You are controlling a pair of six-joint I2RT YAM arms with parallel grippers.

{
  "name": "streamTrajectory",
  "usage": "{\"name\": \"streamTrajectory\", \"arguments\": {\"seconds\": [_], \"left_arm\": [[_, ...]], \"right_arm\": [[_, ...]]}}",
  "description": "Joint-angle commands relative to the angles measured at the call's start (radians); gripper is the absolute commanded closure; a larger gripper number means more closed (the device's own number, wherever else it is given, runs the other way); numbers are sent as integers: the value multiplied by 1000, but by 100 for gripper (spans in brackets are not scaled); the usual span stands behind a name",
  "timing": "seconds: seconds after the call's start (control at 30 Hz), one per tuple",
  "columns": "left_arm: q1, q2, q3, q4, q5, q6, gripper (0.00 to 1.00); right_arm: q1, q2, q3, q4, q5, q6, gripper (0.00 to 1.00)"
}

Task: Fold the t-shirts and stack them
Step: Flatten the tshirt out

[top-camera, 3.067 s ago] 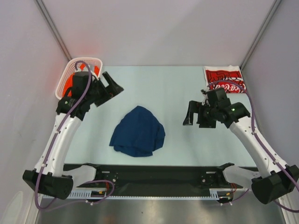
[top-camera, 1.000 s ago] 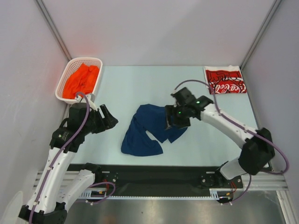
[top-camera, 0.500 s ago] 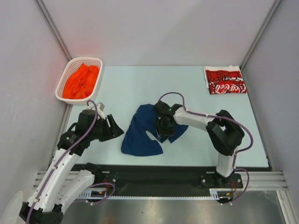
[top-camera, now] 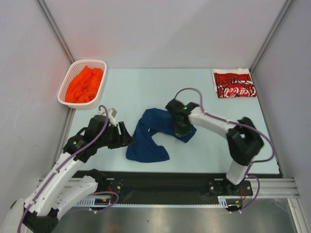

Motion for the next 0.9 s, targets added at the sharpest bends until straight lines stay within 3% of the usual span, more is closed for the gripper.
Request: {"name": "streamTrajectory", "arguments": {"seconds": [0.0,0.23,0.4,0.53,0.63,0.67,0.77,0.87], "left_arm": [[-113,92,35,72,-54,-32,34],[-279,291,154,140,-158,-35,34],[-348,400,207,192,-161,-17,29],[-405,573,250,213,-176,-4,27],[-437,673,289,213,-175,-15,39],[-447,729,308,210,-184,-21,50],[-480,799,316,221,-190,-87,62],[-492,840,306,220,-187,-164,60]], "right_arm": [[-163,-235,40,-155,92,-67,100],[-465,-444,144,-306,35,-267,100],[-534,-468,258,-378,33,-252,100],[-554,-495,278,-386,15,-232,100],[-559,-499,273,-399,-2,-227,100],[-560,-501,272,-403,1,-230,100],[-567,-513,276,-407,-1,-236,100],[-567,-513,282,-413,-5,-238,100]]}}
